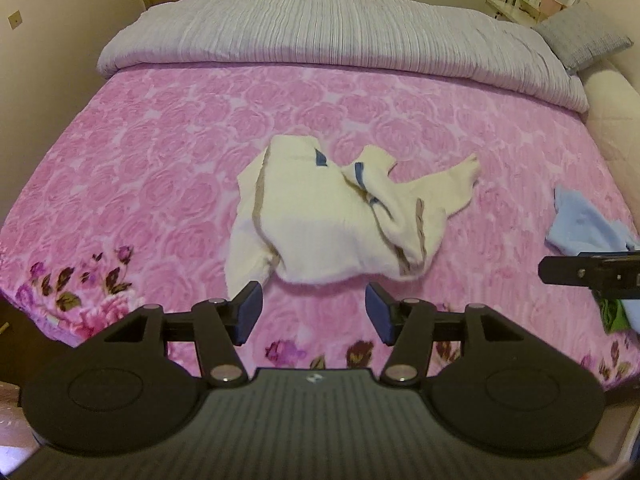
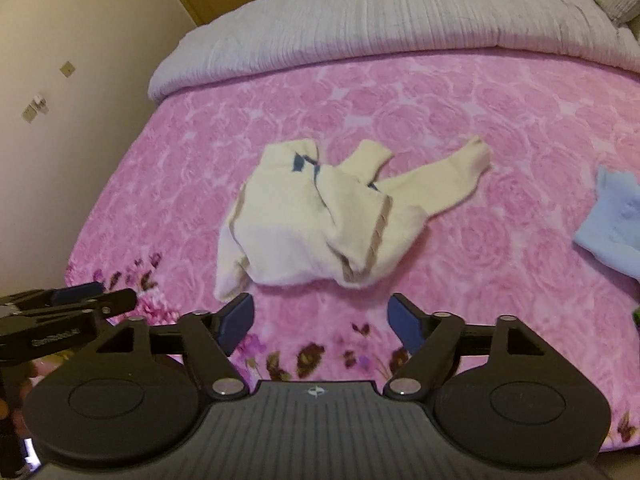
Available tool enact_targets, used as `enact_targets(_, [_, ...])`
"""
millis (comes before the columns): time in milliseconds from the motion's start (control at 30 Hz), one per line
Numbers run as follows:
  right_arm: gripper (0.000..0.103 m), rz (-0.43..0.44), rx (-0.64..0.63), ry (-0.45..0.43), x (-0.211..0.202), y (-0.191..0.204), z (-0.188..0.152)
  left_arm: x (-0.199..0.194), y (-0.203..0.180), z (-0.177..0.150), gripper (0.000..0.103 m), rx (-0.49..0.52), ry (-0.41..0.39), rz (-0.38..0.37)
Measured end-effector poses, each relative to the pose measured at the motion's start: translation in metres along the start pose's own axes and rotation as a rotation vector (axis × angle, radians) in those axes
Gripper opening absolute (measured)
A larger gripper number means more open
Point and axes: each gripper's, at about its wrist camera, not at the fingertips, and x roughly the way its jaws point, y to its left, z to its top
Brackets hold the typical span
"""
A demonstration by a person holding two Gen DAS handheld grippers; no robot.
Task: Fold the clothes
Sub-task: 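Open both grippers and move back above the crumpled sweater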
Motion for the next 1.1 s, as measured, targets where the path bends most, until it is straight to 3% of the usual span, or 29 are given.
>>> enact_targets(67, [0.081, -0.014, -0.003, 0.002, -0.003, 0.003, -0.009, -0.007, 0.0, -0.007, 0.054, 0.006, -0.001, 0.007])
enact_targets(167, [0.082, -0.015, 0.002, 0.006, -0.005, 0.009, -0.02, -0.013, 0.003, -0.012, 0.067, 0.028, -0.013, 0.016])
enact_targets(500, [0.086, -0.093, 0.066, -0.02, -0.002, 0.035, -0.035, 0.002, 0.033, 0.001, 0.07, 0.14, -0.039, -0.05])
enact_targets(867, [0.087, -0.192, 0.243, -0.041, 0.044, 0.099, -0.032, 0.04, 0.117, 0.04, 0.073, 0.286, -0.018, -0.137])
enact_targets(1100, [0.087, -0.262, 0.336, -0.032, 0.06, 0.132, -0.038, 0.059, 0.144, 0.047, 0.076, 0.389, 0.015, -0.218])
